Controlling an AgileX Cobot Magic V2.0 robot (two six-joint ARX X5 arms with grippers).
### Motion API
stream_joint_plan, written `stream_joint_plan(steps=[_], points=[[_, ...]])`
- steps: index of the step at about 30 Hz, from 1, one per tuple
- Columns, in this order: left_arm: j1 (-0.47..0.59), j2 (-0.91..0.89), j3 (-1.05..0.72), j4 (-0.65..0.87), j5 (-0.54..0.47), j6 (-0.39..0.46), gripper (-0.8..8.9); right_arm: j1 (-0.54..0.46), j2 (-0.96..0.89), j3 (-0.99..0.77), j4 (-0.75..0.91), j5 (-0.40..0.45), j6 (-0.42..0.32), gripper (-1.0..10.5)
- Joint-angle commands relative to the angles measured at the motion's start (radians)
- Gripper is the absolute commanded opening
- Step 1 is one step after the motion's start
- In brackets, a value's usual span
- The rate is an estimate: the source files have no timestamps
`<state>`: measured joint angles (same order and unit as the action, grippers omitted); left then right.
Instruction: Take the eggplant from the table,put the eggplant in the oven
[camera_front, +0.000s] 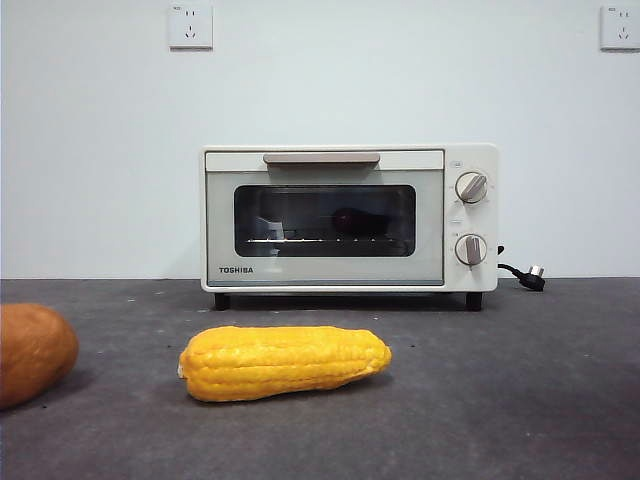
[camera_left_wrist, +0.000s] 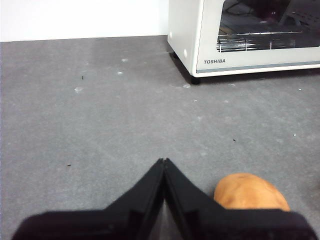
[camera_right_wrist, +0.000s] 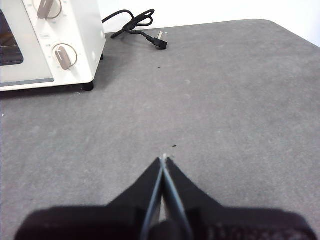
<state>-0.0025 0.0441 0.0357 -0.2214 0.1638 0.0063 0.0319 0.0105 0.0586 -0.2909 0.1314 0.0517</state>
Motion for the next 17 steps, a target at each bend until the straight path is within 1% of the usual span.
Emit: stream_joint_plan(steps=[1,17], points=[[-0.002,0.000,-0.009,0.009,0.000,-0.006,-0.04,-0.002,-0.003,-0.009,0.011,-0.001,0.000,0.0],[-0.002,0.000,-0.009,0.010,0.000,-0.006,-0.04,-0.002,0.000,-0.007,0.003,-0.001,0.000,0.0]])
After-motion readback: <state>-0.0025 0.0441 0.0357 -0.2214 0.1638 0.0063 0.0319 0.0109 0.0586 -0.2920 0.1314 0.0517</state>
